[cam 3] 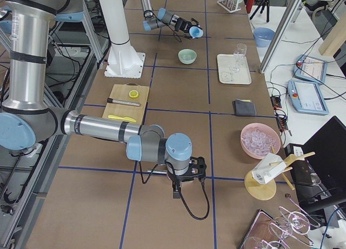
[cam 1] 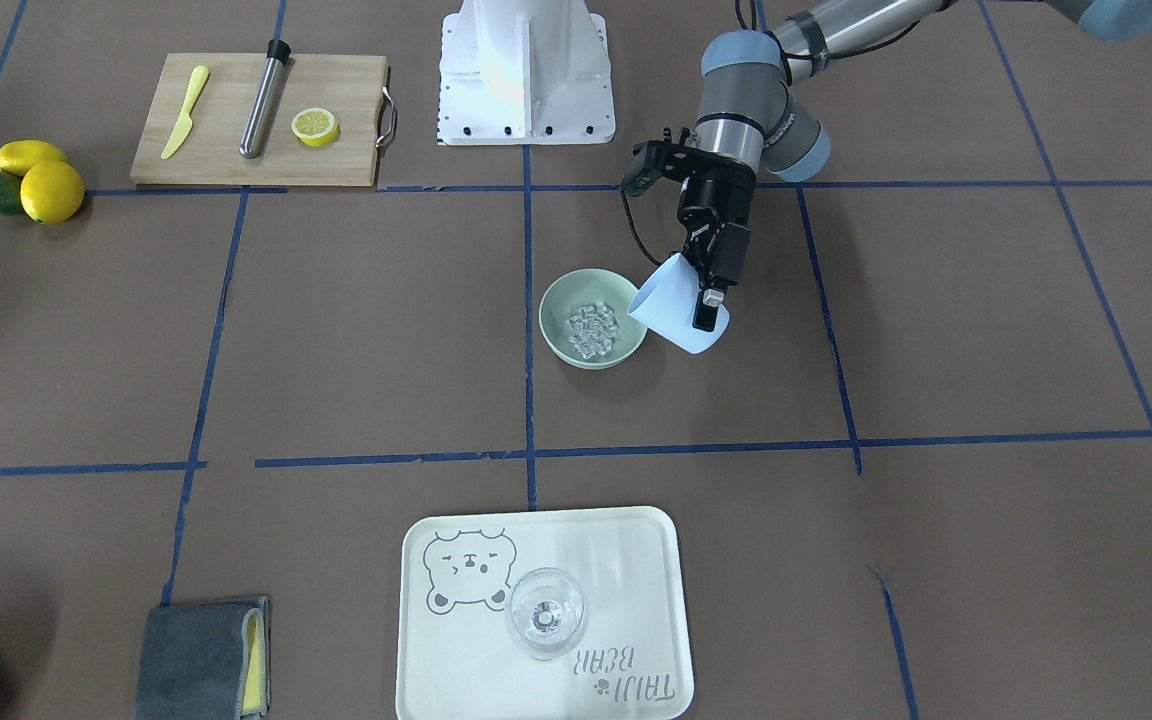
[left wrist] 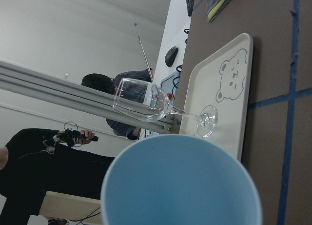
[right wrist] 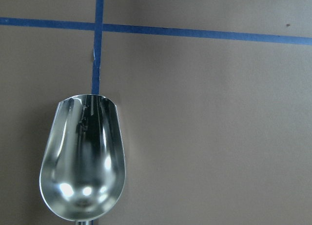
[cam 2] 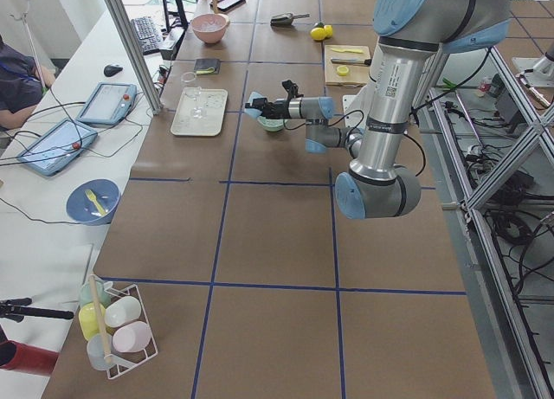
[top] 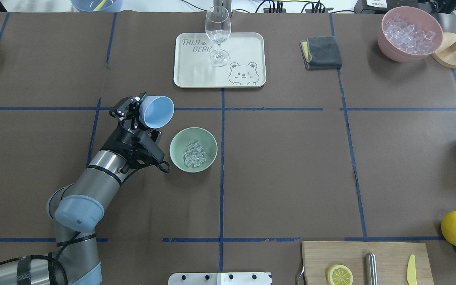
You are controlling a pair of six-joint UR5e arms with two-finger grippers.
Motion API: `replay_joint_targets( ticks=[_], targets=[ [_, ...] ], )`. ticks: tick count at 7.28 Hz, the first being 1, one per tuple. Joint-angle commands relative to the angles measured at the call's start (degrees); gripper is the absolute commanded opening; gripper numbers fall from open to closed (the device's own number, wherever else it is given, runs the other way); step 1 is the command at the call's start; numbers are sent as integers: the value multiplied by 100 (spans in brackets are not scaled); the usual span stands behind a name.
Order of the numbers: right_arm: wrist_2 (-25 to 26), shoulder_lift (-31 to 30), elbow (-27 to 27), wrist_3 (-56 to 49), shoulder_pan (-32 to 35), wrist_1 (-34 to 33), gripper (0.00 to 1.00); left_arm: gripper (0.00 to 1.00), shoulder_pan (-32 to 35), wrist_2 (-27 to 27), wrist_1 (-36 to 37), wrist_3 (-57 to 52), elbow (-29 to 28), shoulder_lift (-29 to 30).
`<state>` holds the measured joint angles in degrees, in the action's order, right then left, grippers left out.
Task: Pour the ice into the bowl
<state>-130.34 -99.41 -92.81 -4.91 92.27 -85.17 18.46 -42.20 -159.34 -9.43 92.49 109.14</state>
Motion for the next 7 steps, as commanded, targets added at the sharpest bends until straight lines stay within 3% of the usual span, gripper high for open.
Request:
replay_joint_targets(
  ticks=[1,3,4,7],
  targets=[
    [9,0,0,-1,2,0,100,0,139,-392,-124,2717,59,-443],
    [9,0,0,7,11,0,100,0,272,-481,-150,4080,76,-900],
    [0,-9,9,7,11,0,100,0,333,-882,-342,5639,76,-1060],
    [-35,-9,0,16,11,0,100,0,465,-1247,-1822,5997,51,-2524]
  ],
)
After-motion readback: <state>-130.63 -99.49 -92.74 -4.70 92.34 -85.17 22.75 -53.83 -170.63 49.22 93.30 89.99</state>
